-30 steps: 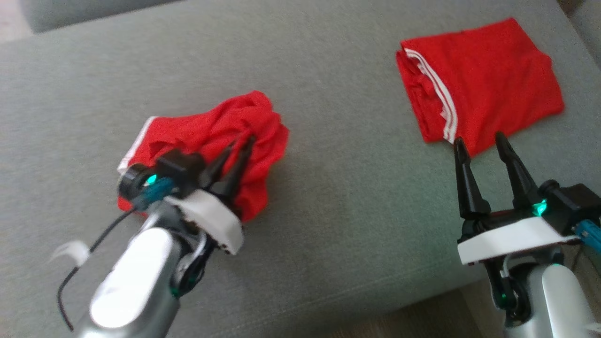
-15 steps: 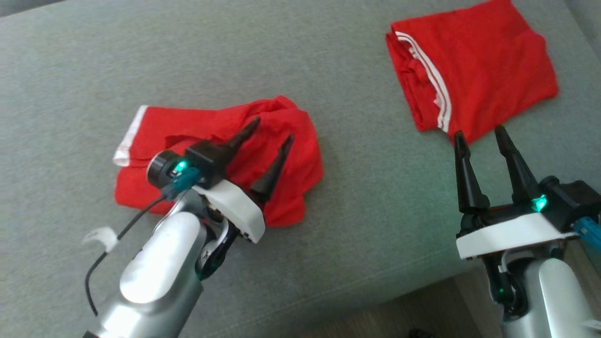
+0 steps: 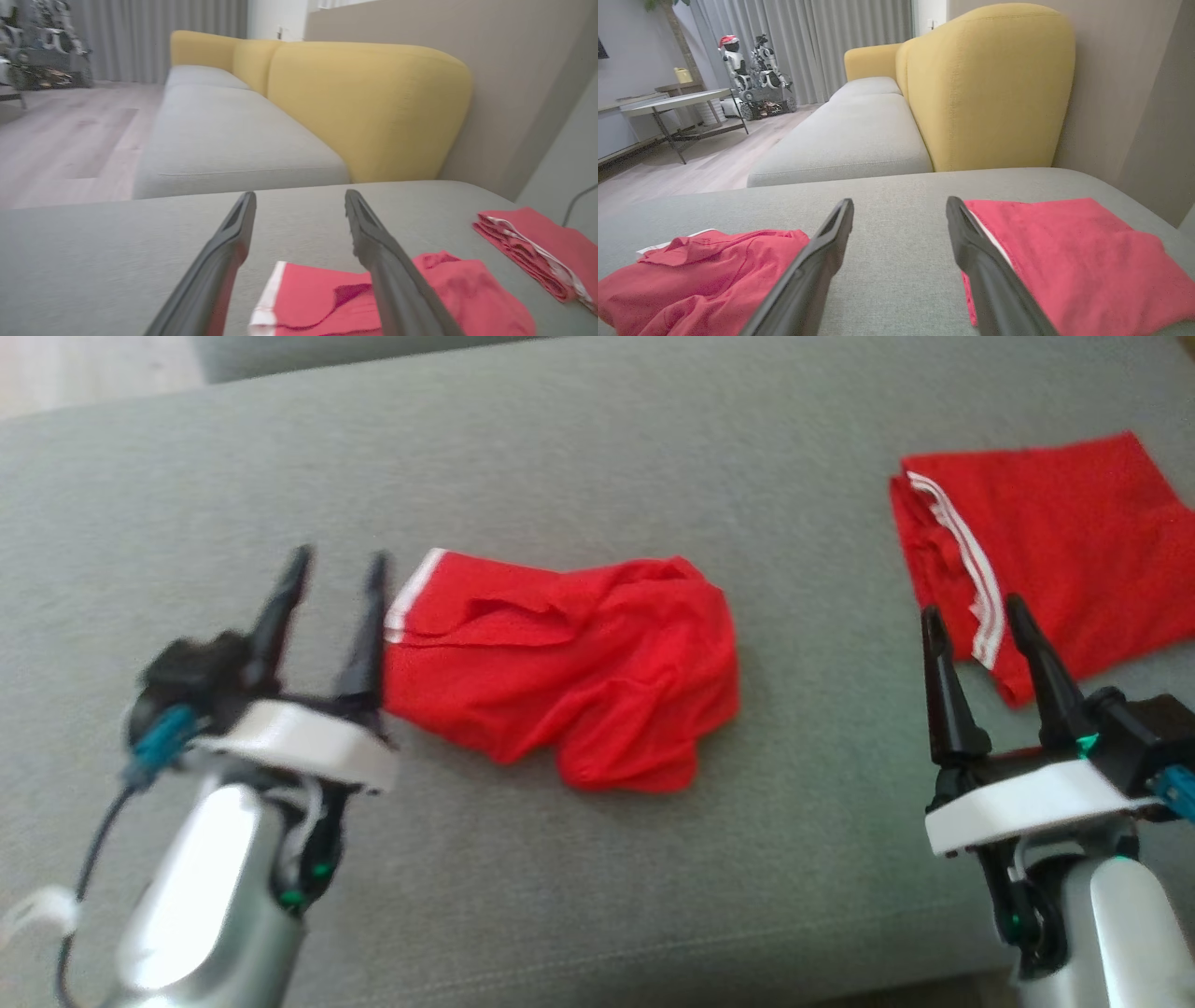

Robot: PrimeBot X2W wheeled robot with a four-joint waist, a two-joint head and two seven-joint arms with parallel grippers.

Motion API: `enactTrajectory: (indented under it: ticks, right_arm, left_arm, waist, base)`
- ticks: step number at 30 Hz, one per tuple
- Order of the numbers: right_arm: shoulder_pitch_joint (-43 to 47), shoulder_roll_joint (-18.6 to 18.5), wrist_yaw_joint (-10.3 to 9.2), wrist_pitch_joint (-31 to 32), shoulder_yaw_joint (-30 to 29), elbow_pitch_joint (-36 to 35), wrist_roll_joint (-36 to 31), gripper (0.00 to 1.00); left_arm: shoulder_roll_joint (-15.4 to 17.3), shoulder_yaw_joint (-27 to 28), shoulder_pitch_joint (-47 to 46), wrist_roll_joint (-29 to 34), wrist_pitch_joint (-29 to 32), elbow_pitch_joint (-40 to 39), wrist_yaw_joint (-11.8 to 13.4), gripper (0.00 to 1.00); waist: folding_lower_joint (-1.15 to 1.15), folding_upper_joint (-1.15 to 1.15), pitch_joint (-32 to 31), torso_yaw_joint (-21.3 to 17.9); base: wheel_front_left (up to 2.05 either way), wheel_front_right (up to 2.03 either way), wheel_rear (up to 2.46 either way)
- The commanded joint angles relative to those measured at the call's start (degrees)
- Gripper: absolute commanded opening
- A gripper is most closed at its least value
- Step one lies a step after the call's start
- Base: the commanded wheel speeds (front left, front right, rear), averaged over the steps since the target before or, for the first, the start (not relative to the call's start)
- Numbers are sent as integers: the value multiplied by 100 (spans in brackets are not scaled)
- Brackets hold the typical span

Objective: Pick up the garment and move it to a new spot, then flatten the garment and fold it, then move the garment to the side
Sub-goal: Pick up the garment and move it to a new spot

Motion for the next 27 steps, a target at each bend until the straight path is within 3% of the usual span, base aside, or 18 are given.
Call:
enactTrajectory:
  ticks: [1, 10, 18, 27]
  right_arm:
    - [13, -24, -5, 62, 93, -242, -44, 100]
    - [155, -24, -5, 225, -31, -344, -92, 100]
    - [322, -24, -5, 341, -54, -402, -126, 100]
    - [519, -24, -5, 398, -62, -386, -85, 100]
  left_arm:
    - [217, 388, -19, -63, -59, -263, 89, 100]
    - [600, 1031, 870, -217, -69, -647, 262, 100]
    - [760, 903, 1317, -204, 123, -911, 222, 100]
    - [841, 816, 1796, -205, 351, -1298, 352, 100]
  waist:
    - [0, 0, -227, 277]
    - [0, 0, -454, 635]
    - [0, 0, -663, 700]
    - [0, 0, -903, 606]
  base:
    - [0, 0, 0]
    - [0, 0, 0]
    - [0, 0, 0]
    - [0, 0, 0]
